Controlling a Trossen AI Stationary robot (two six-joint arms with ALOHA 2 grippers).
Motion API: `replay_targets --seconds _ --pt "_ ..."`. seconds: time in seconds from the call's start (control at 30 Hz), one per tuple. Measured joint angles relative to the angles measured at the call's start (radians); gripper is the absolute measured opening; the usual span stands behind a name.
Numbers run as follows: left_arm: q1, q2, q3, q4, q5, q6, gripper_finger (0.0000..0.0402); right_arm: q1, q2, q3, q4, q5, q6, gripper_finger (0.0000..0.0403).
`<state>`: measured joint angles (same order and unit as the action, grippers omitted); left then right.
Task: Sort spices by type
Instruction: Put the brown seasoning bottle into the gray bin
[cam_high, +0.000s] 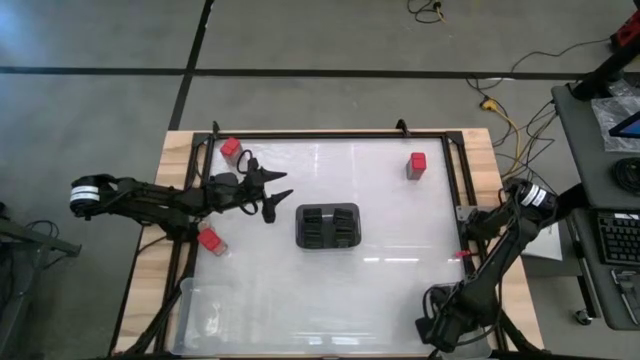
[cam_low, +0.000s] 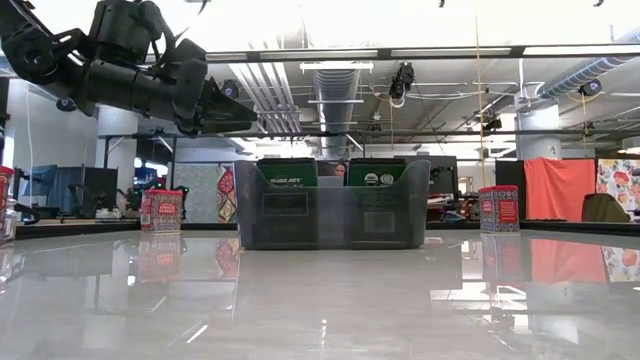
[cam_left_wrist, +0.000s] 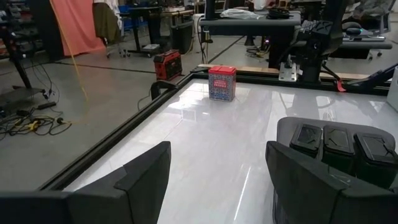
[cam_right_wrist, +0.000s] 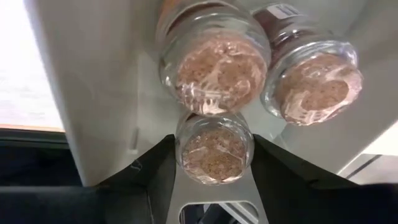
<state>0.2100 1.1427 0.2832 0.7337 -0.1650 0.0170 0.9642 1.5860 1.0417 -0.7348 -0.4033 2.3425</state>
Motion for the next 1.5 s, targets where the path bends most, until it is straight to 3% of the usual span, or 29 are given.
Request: replay_targets --seconds 0.6,0.9,1.1,1.4,1.5 --pt "0.000 0.000 0.000 0.003 0.000 0.000 0.0247 -0.002 -0.015 0.001 0.010 0.011 0.022 0.0216" --pt "0.000 0.000 0.000 0.004 0.000 0.000 0.0247 -0.018 -0.083 0.001 0.003 0.010 0.021 0.0216" --pt "0.000 0.000 0.000 0.004 0.000 0.000 0.0247 -0.016 -0.135 0.001 -0.043 -0.002 -0.067 0.0213" --pt "0.000 0.000 0.000 0.002 0.000 0.000 0.0247 -0.012 -0.087 -0.034 -0.048 -0.191 -0.295 0.0180" --pt "0.000 0.000 0.000 0.003 0.000 0.000 0.0247 -0.012 -0.064 -0.034 -0.045 -0.207 -0.326 0.0165"
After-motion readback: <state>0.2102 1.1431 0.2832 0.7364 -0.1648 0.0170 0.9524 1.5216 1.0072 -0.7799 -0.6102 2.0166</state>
